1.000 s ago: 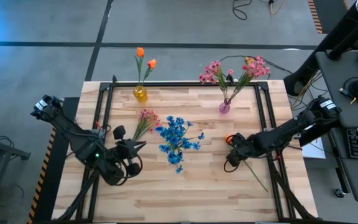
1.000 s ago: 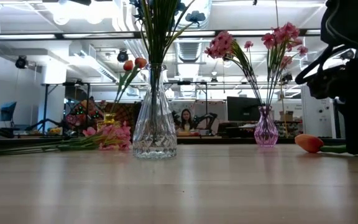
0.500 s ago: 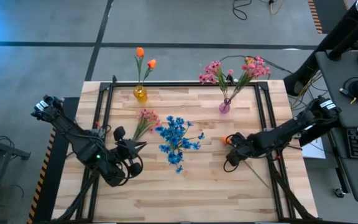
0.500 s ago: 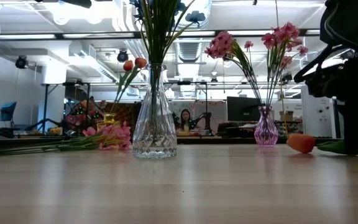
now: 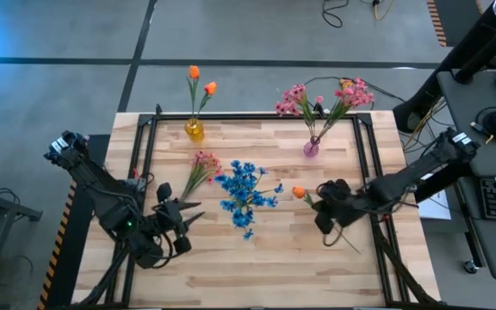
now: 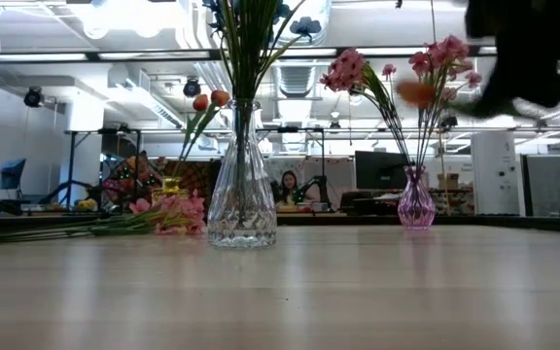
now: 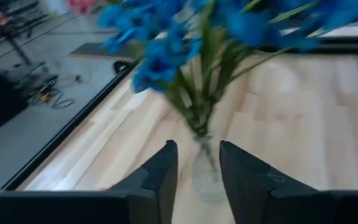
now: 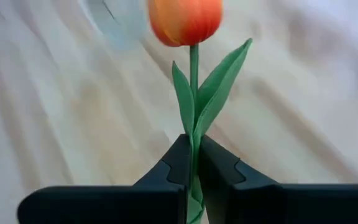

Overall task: Sort flowers into vase by color
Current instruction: Put the orange tulip into the yellow vase

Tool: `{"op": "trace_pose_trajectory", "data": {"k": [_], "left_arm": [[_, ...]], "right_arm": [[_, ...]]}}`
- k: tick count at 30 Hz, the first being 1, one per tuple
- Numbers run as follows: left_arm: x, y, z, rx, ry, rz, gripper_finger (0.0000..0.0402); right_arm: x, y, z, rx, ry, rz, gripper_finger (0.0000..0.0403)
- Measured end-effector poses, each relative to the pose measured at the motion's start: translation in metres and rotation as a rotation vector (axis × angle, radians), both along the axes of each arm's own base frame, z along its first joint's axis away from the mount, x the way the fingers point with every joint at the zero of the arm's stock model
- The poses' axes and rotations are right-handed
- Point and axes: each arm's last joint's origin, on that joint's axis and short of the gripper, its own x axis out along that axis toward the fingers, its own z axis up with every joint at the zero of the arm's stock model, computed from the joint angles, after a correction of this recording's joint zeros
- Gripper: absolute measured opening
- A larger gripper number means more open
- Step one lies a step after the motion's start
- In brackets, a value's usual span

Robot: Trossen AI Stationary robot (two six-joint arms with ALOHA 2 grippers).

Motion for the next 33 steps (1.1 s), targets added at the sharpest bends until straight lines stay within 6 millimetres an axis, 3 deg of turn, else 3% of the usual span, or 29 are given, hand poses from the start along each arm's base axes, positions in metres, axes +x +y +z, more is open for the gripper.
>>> {"op": "trace_pose_trajectory", "data": {"k": [4,11,18,22,26,33], "left_arm": [[0.0,-0.012,0.006,0.011,-0.039,-0.08,0.0122],[0.006,-0.028,0.017,0.026,-0.113,-0.219,0.0128],[0.016,-0.041,0.008,0.035,-0.198,-0.274,0.0128],[0.028,-0.054,0.003,0.056,-0.234,-0.289,0.0128],[0.042,-0.069,0.002,0.113,-0.298,-0.35,0.0128],[0.061,-0.091,0.008,0.151,-0.367,-0.432,0.014]], "right_arm": [[-0.009,0.015,0.03,-0.154,-0.215,0.072,0.0017],[-0.012,0.056,0.061,-0.277,-0.554,0.301,0.0018],[-0.008,0.102,0.086,-0.331,-0.932,0.63,0.0018],[0.004,0.117,0.088,-0.369,-1.097,0.733,0.0018],[0.026,0.124,0.085,-0.458,-1.097,0.715,0.0018],[0.067,0.141,0.105,-0.506,-1.164,0.777,0.0018]]}}
